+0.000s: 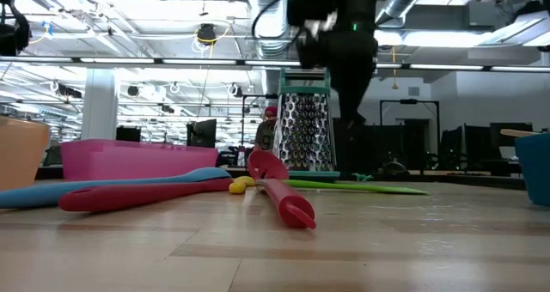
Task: Pick & Place Kitchen Items
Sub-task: Put the green spatula into the blue bin
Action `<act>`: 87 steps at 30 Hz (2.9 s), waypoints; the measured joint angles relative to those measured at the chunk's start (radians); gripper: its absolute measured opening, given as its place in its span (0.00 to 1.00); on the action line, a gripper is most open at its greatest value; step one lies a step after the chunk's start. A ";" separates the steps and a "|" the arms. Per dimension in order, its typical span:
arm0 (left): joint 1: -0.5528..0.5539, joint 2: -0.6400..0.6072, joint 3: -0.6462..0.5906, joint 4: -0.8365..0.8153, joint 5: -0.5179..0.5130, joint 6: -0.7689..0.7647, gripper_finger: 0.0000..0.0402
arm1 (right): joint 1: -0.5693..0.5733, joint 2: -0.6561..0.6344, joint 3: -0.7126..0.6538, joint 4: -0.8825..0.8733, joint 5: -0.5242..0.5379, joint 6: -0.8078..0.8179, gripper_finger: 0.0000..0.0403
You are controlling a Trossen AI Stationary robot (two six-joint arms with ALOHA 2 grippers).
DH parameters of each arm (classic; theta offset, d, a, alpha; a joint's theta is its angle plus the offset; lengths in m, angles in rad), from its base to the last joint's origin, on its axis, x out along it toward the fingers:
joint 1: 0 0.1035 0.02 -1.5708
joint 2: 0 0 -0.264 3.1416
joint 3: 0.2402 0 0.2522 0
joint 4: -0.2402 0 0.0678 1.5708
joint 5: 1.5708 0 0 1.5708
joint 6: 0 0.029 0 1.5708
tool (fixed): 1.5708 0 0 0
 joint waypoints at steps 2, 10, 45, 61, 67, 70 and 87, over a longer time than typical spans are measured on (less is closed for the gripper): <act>0.000 0.000 0.000 0.004 0.000 0.000 0.48 | 0.004 0.043 -0.003 0.029 0.000 -0.039 0.51; 0.000 0.000 0.000 0.005 0.000 0.000 0.48 | 0.017 0.142 -0.002 0.102 -0.003 -0.128 0.60; 0.000 0.000 0.000 0.014 -0.039 -0.001 0.48 | 0.013 0.112 -0.280 0.389 -0.027 -0.055 0.02; 0.000 0.000 0.000 0.019 -0.025 -0.001 0.48 | 0.000 -0.062 -0.262 0.381 -0.087 0.005 0.05; 0.000 0.000 0.000 0.019 -0.025 -0.001 0.48 | 0.002 -0.208 -0.261 0.450 -0.210 0.051 0.08; 0.000 0.000 0.000 0.019 -0.025 -0.001 0.48 | 0.001 -0.296 -0.260 0.528 -0.287 0.093 0.08; 0.000 0.000 0.000 0.024 -0.026 0.026 0.48 | 0.011 -0.627 -0.258 1.112 -0.406 0.289 0.09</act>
